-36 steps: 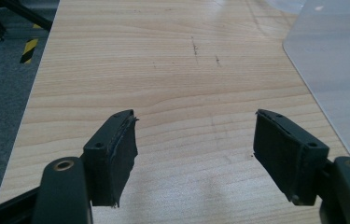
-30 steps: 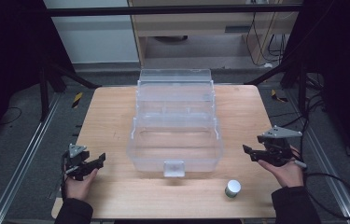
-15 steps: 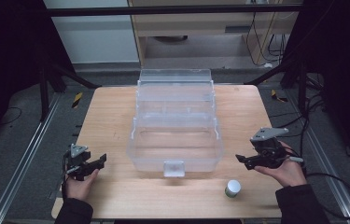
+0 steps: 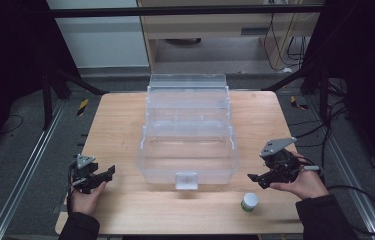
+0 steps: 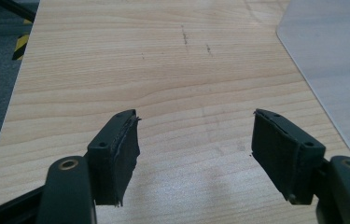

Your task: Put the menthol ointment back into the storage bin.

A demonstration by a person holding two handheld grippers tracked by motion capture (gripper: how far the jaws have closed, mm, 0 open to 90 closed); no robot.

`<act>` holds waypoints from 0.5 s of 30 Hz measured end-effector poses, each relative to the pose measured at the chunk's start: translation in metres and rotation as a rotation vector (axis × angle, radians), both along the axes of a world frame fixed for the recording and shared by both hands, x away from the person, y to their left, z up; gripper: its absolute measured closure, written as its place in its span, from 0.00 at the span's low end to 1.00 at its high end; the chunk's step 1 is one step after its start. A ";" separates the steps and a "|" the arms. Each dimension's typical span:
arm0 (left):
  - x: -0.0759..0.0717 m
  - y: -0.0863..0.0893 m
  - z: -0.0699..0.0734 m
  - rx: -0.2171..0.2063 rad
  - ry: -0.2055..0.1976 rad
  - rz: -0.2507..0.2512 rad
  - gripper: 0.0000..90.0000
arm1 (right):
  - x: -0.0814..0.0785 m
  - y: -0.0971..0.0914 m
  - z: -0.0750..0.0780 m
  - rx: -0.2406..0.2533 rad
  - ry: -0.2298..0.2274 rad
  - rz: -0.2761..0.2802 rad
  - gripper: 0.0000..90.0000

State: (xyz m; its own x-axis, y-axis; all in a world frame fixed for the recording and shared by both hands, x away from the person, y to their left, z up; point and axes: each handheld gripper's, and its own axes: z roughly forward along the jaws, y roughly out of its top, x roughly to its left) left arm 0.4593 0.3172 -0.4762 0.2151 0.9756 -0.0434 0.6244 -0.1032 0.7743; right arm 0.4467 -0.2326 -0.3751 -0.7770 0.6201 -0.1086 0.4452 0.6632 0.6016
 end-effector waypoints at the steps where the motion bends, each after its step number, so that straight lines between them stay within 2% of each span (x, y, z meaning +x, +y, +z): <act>1: 0.000 0.000 0.000 0.001 0.002 -0.002 0.35 | -0.001 0.001 0.000 -0.003 0.006 0.009 0.23; 6: 0.000 -0.001 0.000 0.003 0.006 -0.007 0.35 | -0.003 0.006 -0.002 -0.031 0.040 0.041 0.22; 10: 0.001 -0.001 -0.001 0.009 0.012 -0.010 0.35 | -0.005 0.011 -0.005 -0.074 0.076 0.079 0.23; 15: 0.001 -0.001 -0.001 0.014 0.012 -0.010 0.35 | -0.007 0.014 -0.007 -0.093 0.083 0.101 0.25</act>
